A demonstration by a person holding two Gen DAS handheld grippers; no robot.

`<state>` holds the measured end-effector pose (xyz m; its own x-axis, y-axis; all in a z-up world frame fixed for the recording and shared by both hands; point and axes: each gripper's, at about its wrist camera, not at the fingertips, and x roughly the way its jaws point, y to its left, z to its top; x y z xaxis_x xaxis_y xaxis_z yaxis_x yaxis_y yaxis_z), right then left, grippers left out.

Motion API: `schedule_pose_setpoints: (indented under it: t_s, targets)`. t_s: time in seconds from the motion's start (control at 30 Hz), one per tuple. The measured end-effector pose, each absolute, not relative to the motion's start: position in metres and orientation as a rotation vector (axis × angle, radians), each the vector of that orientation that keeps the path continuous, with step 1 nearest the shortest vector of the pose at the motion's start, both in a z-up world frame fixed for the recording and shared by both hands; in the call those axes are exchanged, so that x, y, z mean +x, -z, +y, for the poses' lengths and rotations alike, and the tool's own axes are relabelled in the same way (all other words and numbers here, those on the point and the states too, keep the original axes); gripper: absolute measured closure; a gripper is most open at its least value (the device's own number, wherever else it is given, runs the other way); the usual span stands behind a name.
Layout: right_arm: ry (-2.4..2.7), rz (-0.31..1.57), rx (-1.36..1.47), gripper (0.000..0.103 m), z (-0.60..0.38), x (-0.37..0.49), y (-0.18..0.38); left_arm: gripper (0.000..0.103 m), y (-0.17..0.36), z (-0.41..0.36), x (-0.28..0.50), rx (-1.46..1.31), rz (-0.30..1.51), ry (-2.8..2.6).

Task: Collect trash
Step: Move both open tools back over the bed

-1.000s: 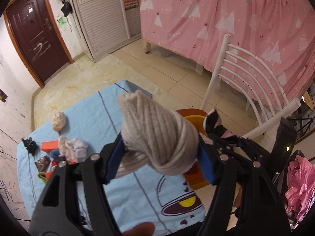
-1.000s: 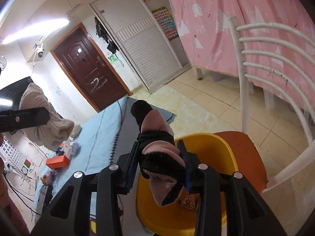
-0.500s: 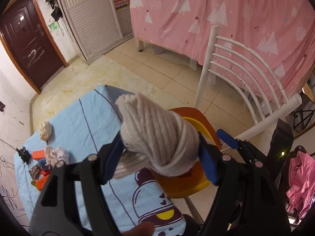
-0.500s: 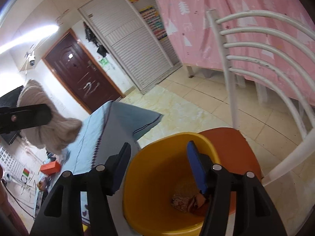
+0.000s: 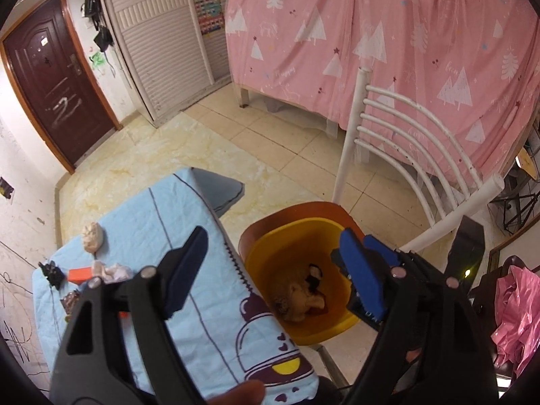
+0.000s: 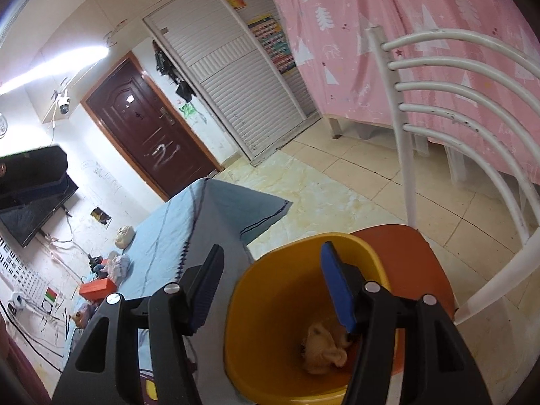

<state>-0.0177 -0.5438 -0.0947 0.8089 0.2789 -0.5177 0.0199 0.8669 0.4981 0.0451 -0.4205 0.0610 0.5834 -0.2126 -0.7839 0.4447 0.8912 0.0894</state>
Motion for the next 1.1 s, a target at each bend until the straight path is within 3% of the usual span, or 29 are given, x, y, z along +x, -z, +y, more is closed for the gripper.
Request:
schedule_pose_setpoints:
  t_s: [0.43,1.1]
  targets:
    - [-0.237,0.587,0.407,0.049,-0.47,-0.018,0.059,0.026,-0.104,-0.317,0.046,0.223,0.783,0.258]
    - [-0.35,0.657,0.206,0.049,-0.318,0.021,0.028,0.026,-0.113,-0.122,0.062,0.108,0.756,0.077]
